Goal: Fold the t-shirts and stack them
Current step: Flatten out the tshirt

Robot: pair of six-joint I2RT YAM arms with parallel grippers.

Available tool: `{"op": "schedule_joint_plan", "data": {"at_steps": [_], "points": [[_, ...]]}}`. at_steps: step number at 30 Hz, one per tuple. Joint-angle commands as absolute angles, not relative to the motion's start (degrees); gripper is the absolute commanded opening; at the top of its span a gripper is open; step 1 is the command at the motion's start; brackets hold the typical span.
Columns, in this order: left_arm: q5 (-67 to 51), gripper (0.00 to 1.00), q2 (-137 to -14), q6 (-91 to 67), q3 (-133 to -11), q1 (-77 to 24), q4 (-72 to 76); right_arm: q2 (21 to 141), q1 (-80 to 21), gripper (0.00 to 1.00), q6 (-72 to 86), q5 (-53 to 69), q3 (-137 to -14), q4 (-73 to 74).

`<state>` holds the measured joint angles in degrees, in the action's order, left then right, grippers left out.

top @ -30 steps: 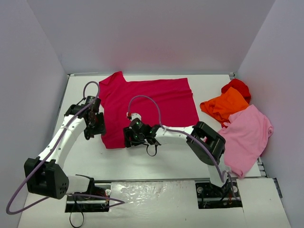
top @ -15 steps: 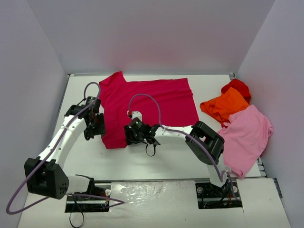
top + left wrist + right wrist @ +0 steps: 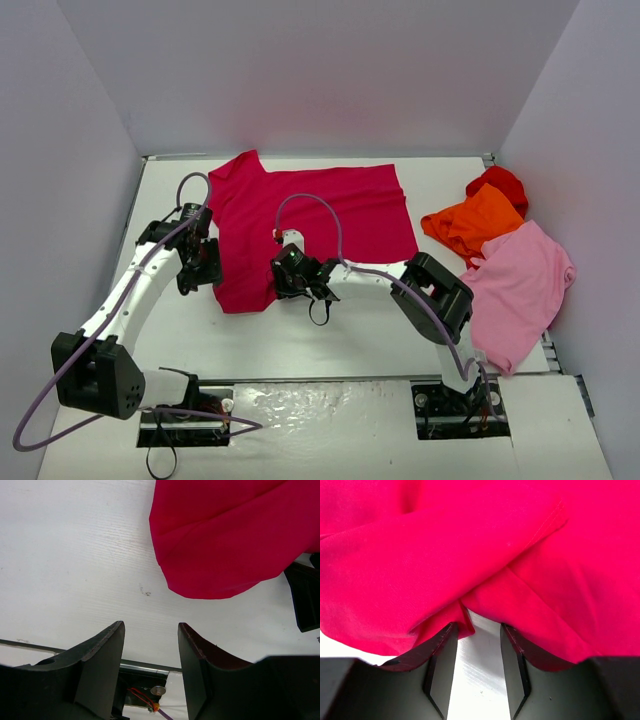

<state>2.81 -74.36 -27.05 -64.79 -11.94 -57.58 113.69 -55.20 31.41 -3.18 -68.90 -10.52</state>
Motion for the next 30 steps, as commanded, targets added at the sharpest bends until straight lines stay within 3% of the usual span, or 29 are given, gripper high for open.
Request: {"op": "schedule_joint_plan", "data": {"at_steps": [1,16,19,25,27,30], "points": [[3.36,0.44,-73.65,-26.28,-65.92,-11.62,-56.80,114.83,-55.68,0.37,31.18,-2.70,-68.69,-6.86],[3.34,0.44,-73.83,-26.10,-65.65,-11.64,-56.64,116.94,-59.06,0.38,31.89,-1.45,-71.24,-5.88],[3.28,0.44,-73.71,-26.07,-65.54,-11.63,-56.75,118.16,-59.06,0.20,31.55,-2.73,-71.87,-4.50],[3.78,0.44,-73.39,-25.76,-65.31,-11.69,-56.87,118.48,-59.06,0.17,31.55,-4.74,-71.29,-2.99],[3.69,0.44,-73.48,-25.75,-65.30,-11.69,-56.78,117.78,-59.06,0.00,31.73,-4.75,-70.93,-2.99],[3.29,0.44,-73.48,-25.75,-65.37,-11.69,-56.78,116.05,-59.22,0.00,31.83,-3.14,-70.01,-2.67]]}}
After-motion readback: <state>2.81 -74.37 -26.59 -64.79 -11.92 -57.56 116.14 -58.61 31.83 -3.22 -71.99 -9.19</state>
